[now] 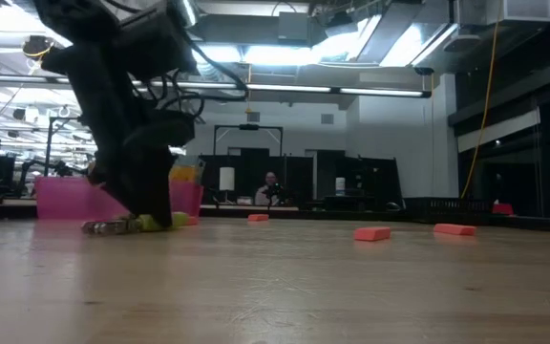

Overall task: Pick & Place School Supplies
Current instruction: Put the green hole puncher into the yellow bin

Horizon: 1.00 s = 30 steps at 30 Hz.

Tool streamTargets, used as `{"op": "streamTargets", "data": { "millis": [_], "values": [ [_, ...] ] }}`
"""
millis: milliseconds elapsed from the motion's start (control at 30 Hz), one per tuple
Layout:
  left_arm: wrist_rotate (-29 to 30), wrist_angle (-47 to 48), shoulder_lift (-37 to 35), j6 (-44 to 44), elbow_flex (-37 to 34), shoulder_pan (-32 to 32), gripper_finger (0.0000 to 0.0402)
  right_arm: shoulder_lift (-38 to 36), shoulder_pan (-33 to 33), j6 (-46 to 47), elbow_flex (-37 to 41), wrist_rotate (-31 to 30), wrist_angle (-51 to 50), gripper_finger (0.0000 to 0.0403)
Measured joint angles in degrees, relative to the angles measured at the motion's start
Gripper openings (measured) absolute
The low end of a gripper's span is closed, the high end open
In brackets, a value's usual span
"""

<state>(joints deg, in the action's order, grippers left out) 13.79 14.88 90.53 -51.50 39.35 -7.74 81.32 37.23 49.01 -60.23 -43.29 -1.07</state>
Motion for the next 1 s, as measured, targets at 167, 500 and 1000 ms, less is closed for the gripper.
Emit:
{"op": "streamTargets", "data": {
  "millis": [167,500,1000],
  "values": [
    [2.4,-1.2,1.7,-3.9,0.1,-0.5,0.0111,0.0,0.0,0.0,0.0,0.0,0.3,0.0144],
    [-1.6,-12.4,-3.1,1.7,-0.3,0.5,0.0035,0.0,0.0,-0.4,0.0,0.2,0.3,0.0144],
    [-24.8,-72.3,-9.1,5.3,-3.1,3.4,0.0035,-3.9,-1.5,-6.5,0.0,5.9,12.5,0.0144]
  ]
}}
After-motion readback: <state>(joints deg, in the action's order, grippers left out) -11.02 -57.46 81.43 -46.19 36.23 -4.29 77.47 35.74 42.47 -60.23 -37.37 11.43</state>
